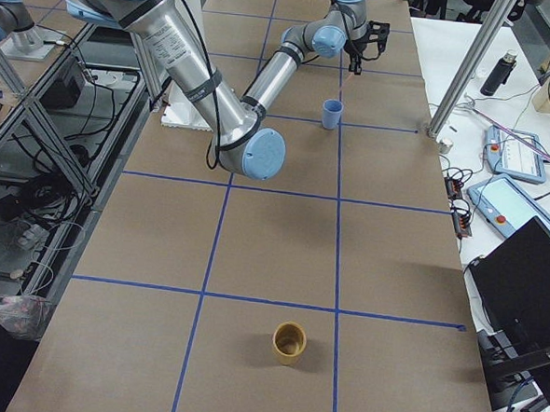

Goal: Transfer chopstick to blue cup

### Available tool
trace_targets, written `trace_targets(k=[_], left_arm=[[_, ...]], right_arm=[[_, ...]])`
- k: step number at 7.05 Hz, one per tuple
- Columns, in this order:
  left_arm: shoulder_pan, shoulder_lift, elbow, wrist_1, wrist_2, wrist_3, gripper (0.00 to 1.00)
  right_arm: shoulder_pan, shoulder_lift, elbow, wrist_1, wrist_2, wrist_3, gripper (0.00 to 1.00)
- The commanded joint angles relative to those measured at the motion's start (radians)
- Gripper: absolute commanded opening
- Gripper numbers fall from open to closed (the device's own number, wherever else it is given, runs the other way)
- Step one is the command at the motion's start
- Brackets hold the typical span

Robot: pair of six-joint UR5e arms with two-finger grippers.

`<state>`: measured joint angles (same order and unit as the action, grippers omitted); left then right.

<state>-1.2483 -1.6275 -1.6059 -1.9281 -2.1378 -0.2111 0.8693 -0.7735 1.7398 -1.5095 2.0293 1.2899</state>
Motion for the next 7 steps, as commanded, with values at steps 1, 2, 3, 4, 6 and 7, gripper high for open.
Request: trace_targets(k=[1, 2, 3, 4, 6, 7], left_arm=[[0.000, 0.000, -0.005, 0.000, -0.001, -0.001, 0.99], [0.000, -0.002, -0.005, 0.000, -0.004, -0.004, 0.99], [-0.003, -0.003, -0.006, 0.000, -0.022, -0.007, 0.99], [-0.008, -0.003, -0.006, 0.000, -0.022, -0.005, 0.99], [-0.008, -0.006, -0.006, 0.000, -0.022, -0.007, 0.99], [-0.008, -0.009, -0.006, 0.000, -0.022, -0.007, 0.99]], right_arm=[[-0.004, 0.000, -0.022, 0.000, -0.012, -0.001, 0.00], [-0.007, -0.003, -0.031, 0.000, -0.012, -0.004, 0.00], [-0.016, -0.003, -0.031, 0.000, -0.012, -0.001, 0.99], [-0.019, -0.004, -0.031, 0.002, -0.012, -0.003, 1.00], [-0.018, -0.001, -0.028, 0.003, -0.011, -0.009, 1.00], [-0.001, 0.000, -0.020, 0.003, -0.004, -0.012, 1.00]])
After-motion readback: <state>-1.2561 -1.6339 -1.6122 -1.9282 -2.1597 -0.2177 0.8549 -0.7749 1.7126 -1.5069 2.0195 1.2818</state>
